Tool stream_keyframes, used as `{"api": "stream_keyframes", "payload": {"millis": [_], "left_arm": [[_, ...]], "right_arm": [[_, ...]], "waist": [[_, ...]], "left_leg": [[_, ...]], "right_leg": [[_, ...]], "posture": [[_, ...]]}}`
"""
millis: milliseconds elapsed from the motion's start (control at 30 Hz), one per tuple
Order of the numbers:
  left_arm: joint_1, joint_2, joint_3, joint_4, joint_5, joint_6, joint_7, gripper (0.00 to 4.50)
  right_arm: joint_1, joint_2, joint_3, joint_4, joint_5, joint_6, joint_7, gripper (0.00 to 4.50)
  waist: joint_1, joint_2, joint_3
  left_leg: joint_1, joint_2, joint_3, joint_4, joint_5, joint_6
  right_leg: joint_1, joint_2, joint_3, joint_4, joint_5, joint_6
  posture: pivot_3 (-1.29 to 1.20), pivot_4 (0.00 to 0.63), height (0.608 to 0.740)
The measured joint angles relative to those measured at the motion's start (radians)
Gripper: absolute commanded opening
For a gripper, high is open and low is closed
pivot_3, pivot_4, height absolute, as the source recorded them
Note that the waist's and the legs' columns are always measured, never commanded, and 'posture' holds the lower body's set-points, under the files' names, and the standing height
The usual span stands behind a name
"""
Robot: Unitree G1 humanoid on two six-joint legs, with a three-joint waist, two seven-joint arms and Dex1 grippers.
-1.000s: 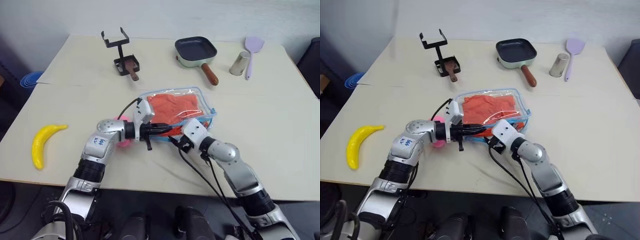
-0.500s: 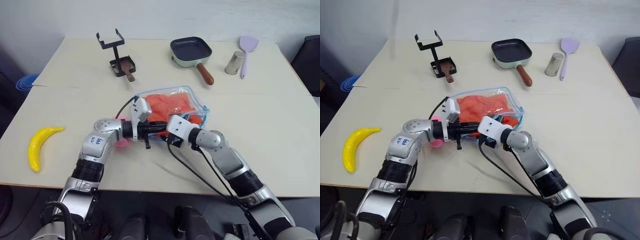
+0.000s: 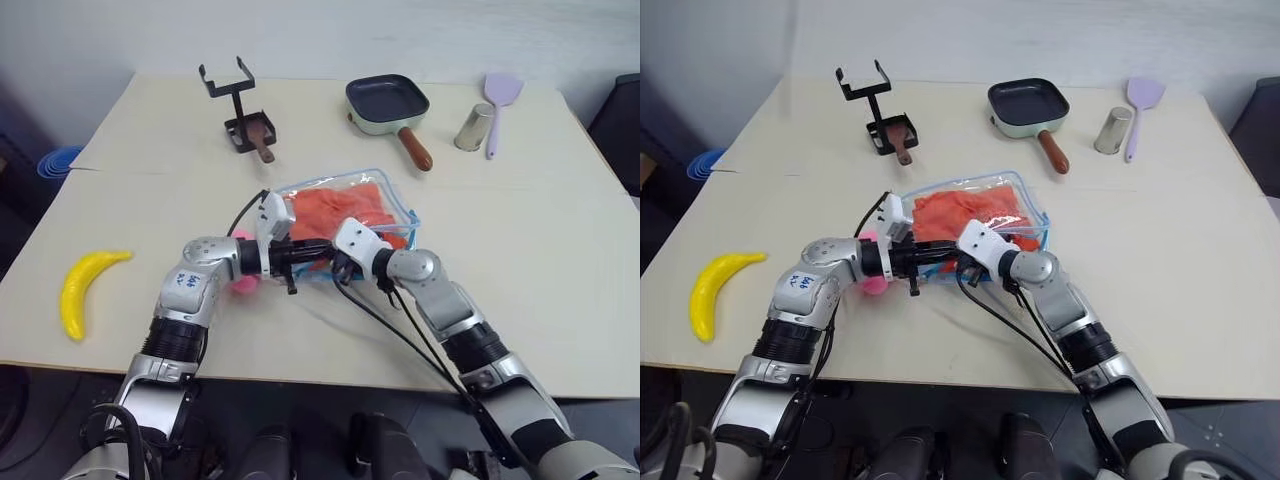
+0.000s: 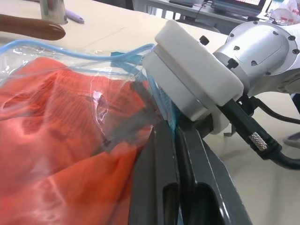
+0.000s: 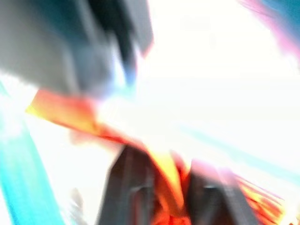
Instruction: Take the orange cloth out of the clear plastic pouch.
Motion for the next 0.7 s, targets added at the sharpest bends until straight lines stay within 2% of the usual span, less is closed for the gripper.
{"api": "stream_keyframes", "payload": {"millis": [133,267,400,500,700], "left_arm": [[0.005,-0.014,0.045,0.002,-0.023,0.020,0.058,0.00],[0.005,-0.064,0.116,0.011,-0.068,0.070,0.162,0.00],[0.009,-0.076,0.135,0.005,-0.081,0.089,0.220,0.00],[0.035,-0.069,0.132,-0.016,-0.079,0.097,0.240,0.00],[0.075,-0.035,0.103,-0.050,-0.060,0.094,0.245,0.00]], "right_arm": [[0.059,-0.081,-0.016,-0.062,0.029,-0.095,0.084,0.01],[0.102,-0.217,-0.027,-0.171,0.112,-0.221,0.279,0.01],[0.147,-0.268,-0.078,-0.233,0.232,-0.297,0.412,0.01],[0.230,-0.295,-0.152,-0.297,0.416,-0.266,0.519,0.01],[0.365,-0.389,-0.336,-0.462,0.709,-0.104,0.599,0.01]], "waist": [[0.000,0.000,0.000],[0.001,-0.001,0.000],[0.002,-0.001,0.001],[0.004,-0.001,0.001],[0.012,-0.001,0.001]], "left_leg": [[-0.002,0.000,0.000,0.000,0.000,0.000],[-0.003,0.000,0.000,0.000,0.000,0.000],[-0.003,0.000,0.001,0.000,0.000,0.000],[-0.003,0.000,0.001,0.000,0.000,0.000],[-0.003,0.000,0.001,0.000,0.000,0.000]], "right_leg": [[-0.003,0.000,0.000,0.000,0.000,0.000],[-0.004,0.000,0.000,0.000,0.000,0.000],[-0.004,0.001,-0.001,0.000,0.000,0.000],[-0.004,0.000,-0.001,0.000,0.000,0.000],[-0.004,0.000,0.000,0.000,0.000,0.000]], "posture": [[0.00,0.150,0.740],[0.00,0.150,0.740],[0.00,0.150,0.740],[0.00,0.150,0.740],[0.00,0.150,0.740]]}}
